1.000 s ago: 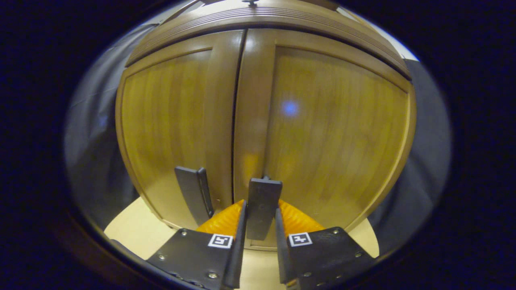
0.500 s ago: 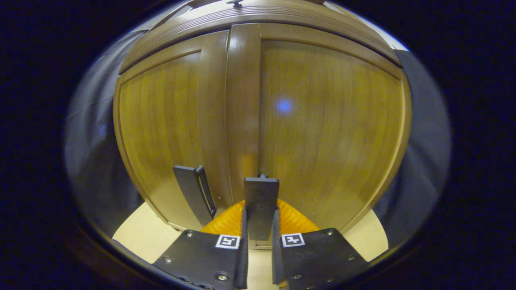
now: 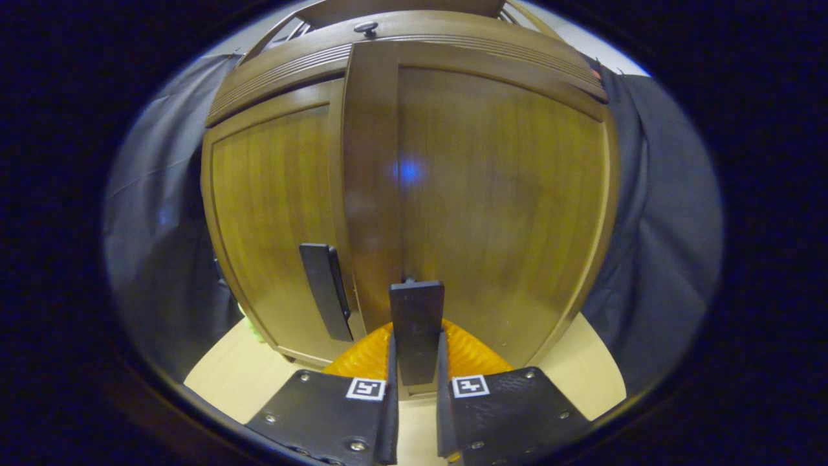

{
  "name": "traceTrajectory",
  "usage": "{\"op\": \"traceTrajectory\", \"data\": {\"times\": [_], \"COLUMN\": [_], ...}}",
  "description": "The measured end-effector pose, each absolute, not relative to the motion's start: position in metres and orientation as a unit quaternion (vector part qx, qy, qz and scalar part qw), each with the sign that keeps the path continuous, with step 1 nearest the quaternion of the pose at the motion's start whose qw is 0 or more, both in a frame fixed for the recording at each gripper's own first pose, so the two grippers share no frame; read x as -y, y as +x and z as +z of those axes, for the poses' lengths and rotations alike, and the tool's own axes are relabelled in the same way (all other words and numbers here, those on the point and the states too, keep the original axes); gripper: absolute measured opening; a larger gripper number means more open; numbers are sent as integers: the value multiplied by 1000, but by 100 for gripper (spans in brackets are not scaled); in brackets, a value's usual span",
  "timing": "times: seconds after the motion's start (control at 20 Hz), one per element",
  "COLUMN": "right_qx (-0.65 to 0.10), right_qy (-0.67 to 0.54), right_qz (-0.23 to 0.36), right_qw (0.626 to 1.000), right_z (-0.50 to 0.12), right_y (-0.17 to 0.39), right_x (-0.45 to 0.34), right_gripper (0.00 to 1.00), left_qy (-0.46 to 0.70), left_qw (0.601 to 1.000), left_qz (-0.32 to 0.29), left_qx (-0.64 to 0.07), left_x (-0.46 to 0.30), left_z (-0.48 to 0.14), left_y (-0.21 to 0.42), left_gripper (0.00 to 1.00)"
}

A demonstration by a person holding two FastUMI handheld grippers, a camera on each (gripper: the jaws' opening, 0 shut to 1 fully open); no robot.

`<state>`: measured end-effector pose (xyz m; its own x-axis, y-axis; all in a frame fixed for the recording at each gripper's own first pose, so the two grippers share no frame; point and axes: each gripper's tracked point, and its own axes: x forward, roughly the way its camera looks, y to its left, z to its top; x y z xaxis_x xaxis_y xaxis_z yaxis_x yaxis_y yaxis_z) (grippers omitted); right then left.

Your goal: Open the right door of the double-door shoe cabinet with the right hand, and open the left door with the left hand.

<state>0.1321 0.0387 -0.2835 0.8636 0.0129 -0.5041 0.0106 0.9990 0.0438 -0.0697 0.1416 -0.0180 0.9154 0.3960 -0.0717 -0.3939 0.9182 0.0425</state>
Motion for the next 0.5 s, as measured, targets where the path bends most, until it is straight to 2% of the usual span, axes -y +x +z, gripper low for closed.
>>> {"op": "traceTrajectory", "data": {"times": [0.5], "right_qx": [-261], "right_qy": [30], "right_qz": [-20], "right_qw": [965], "right_z": [-284], "right_y": [133], "right_x": [-36], "right_gripper": [23], "left_qy": [17], "left_qw": [990], "left_qz": [133], "left_qx": [-44], "left_x": [-105], "left_z": [-22], "left_y": [-57], "left_gripper": [95]}}
